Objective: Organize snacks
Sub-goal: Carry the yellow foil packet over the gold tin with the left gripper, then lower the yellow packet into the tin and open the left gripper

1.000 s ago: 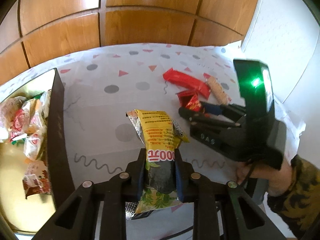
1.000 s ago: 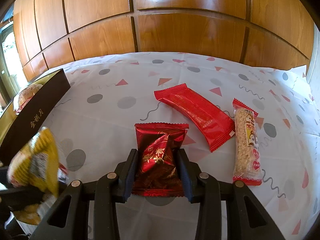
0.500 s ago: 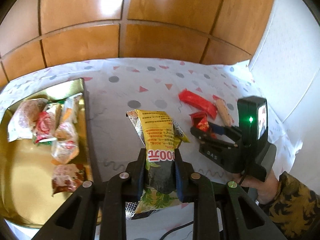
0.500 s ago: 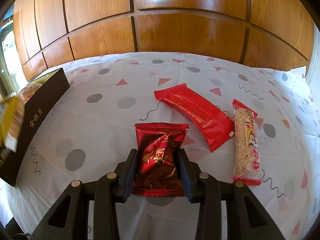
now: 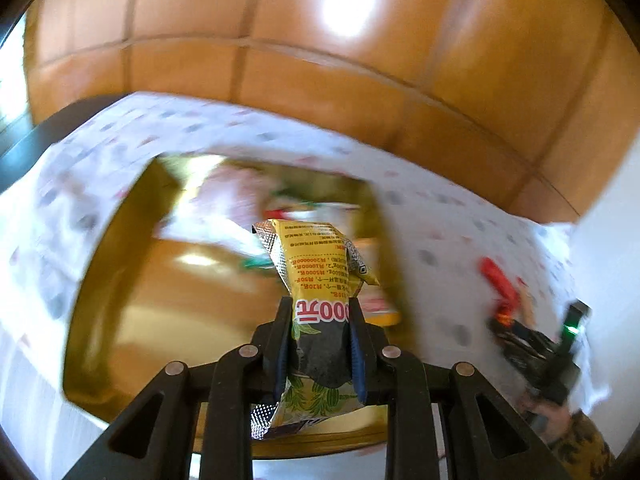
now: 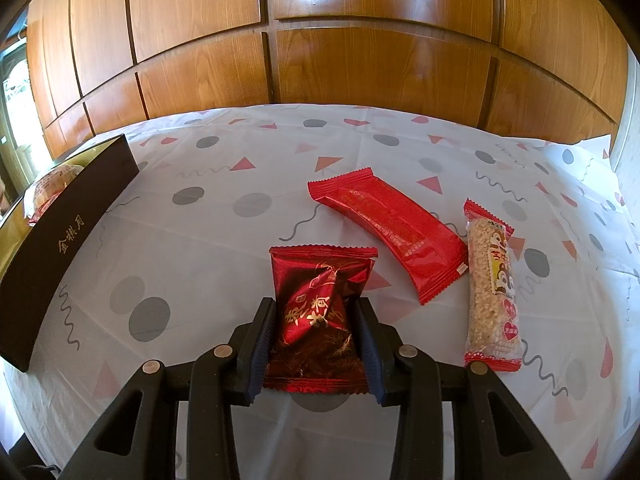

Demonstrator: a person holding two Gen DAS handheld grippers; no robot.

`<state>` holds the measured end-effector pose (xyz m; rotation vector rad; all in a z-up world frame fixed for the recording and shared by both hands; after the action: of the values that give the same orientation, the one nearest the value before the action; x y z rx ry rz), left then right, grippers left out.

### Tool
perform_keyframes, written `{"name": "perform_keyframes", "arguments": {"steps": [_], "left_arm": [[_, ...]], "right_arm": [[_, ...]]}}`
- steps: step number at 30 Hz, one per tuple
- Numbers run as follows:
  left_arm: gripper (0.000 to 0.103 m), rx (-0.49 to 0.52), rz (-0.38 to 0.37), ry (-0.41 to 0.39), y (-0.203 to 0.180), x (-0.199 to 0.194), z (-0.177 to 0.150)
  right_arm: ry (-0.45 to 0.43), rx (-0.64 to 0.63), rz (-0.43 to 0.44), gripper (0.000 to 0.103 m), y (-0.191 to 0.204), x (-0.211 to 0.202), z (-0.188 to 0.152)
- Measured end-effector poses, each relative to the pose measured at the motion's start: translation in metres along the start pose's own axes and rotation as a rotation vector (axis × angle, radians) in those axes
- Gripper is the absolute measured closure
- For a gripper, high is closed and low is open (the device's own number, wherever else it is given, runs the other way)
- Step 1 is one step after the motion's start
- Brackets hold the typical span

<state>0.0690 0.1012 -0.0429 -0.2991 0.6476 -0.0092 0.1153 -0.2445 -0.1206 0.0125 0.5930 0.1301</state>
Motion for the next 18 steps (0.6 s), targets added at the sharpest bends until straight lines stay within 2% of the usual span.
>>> {"name": "perform_keyframes", "arguments": {"steps": [5, 14, 18], "left_arm": [[0.078, -0.047, 0.079, 0.043, 0.035, 0.012, -0.011], [0.077, -0.046, 0.075, 0.123, 0.026, 0.048, -0.026], [0.067, -0.049, 0.097, 0.115, 0.027, 0.049, -0.025]], "right_arm": [[0.0, 0.0, 0.0, 0.063, 0.0, 0.0, 0.0], [0.001, -0.001, -0.01, 0.063, 0.0, 0.0, 0.0], [0.001, -0.001, -0.009, 0.063, 0.0, 0.0, 0.0]]}}
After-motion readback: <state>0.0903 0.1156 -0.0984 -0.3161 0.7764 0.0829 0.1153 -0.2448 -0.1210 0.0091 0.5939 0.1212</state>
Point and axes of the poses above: each gripper's, at about its wrist camera, not at the fingertips, and x roughly the way its jaws point, y to its left, z to its top, the point moved 5 cm from there along x, roughly the way its jaws point, and after that the axes turned 13 degrees about -y, right-handed, at the moved point
